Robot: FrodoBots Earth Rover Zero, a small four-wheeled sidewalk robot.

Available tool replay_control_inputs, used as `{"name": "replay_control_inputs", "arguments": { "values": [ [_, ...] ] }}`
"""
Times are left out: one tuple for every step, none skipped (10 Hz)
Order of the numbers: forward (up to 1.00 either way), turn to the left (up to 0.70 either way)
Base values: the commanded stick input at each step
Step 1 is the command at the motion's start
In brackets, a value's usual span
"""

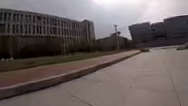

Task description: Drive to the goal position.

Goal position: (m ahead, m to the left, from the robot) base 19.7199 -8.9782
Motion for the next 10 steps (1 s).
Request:
{"name": "replay_control_inputs", "arguments": {
  "values": [
    [1.00, -0.27],
    [1.00, -0.27],
    [1.00, -0.27],
    [1.00, -0.27],
    [1.00, -0.27],
    [1.00, -0.27],
    [1.00, -0.27],
    [1.00, -0.27],
    [1.00, -0.27],
    [1.00, -0.27]
  ]
}}
